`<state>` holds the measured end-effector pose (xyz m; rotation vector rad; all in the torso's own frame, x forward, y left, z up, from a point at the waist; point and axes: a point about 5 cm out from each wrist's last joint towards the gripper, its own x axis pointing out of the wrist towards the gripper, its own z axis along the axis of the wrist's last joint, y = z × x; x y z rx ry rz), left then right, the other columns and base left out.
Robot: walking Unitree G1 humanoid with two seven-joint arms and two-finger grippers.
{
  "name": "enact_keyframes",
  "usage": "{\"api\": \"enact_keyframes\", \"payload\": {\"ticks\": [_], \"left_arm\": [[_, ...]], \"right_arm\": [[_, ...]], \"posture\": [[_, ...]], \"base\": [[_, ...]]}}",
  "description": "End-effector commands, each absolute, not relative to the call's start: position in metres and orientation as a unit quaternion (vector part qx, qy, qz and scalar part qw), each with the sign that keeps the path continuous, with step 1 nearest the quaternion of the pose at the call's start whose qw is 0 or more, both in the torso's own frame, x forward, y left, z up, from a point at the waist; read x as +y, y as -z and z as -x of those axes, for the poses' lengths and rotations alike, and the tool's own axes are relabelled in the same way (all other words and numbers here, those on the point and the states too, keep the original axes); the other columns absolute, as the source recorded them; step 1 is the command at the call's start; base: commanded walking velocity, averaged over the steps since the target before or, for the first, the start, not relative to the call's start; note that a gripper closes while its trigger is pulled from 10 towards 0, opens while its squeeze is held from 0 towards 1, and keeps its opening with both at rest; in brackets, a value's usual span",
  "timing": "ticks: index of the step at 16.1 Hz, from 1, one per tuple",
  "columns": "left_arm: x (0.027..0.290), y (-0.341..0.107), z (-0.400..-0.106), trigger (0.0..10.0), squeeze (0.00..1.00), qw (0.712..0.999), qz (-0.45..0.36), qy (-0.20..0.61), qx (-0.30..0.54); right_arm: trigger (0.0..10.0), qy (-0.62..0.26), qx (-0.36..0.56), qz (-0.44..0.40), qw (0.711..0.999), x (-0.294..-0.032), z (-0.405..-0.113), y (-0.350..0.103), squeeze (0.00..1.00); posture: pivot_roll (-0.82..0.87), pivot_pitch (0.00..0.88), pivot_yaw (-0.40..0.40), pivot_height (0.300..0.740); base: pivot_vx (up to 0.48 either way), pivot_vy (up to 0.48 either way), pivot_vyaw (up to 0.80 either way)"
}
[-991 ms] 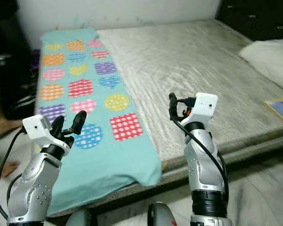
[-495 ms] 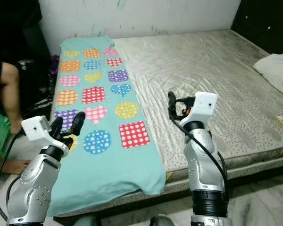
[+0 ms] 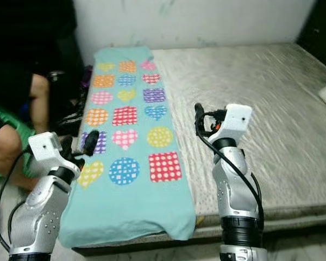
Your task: Clean up the room
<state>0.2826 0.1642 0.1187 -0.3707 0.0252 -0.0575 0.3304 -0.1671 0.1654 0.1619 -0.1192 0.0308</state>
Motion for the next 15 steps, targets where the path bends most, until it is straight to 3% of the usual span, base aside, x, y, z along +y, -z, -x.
{"api": "enact_keyframes", "payload": {"ticks": [1, 5, 8, 11, 15], "left_arm": [[0.17, -0.112, -0.286, 10.0, 0.0, 0.986, 0.164, 0.015, 0.026], [0.19, -0.086, -0.285, 10.0, 0.0, 0.987, 0.143, 0.009, 0.078], [0.222, -0.062, -0.274, 10.0, 0.0, 0.986, 0.117, -0.025, 0.118], [0.226, -0.051, -0.27, 10.0, 0.0, 0.978, 0.162, -0.026, 0.131], [0.223, -0.048, -0.274, 10.0, 0.0, 0.978, 0.16, -0.01, 0.137]], "right_arm": [[10.0, -0.023, -0.042, -0.084, 0.995, -0.162, -0.333, -0.157, 0.0], [10.0, -0.051, 0.04, -0.043, 0.997, -0.158, -0.33, -0.117, 0.0], [10.0, -0.045, 0.077, -0.005, 0.996, -0.17, -0.319, -0.09, 0.0], [10.0, -0.041, 0.087, 0.0, 0.995, -0.171, -0.315, -0.078, 0.0], [10.0, -0.041, 0.085, 0.001, 0.996, -0.172, -0.317, -0.077, 0.0]], "posture": [[-0.03, 0.0, 0.009, 0.74], [-0.02, 0.0, 0.003, 0.74], [-0.02, 0.0, -0.001, 0.74], [-0.02, 0.0, -0.005, 0.74], [-0.03, 0.0, -0.002, 0.74]], "base": [[0.0, 0.0, 0.0], [0.0, 0.0, 0.0], [0.0, 0.0, 0.0], [0.0, 0.0, 0.0], [0.0, 0.0, 0.0]]}}
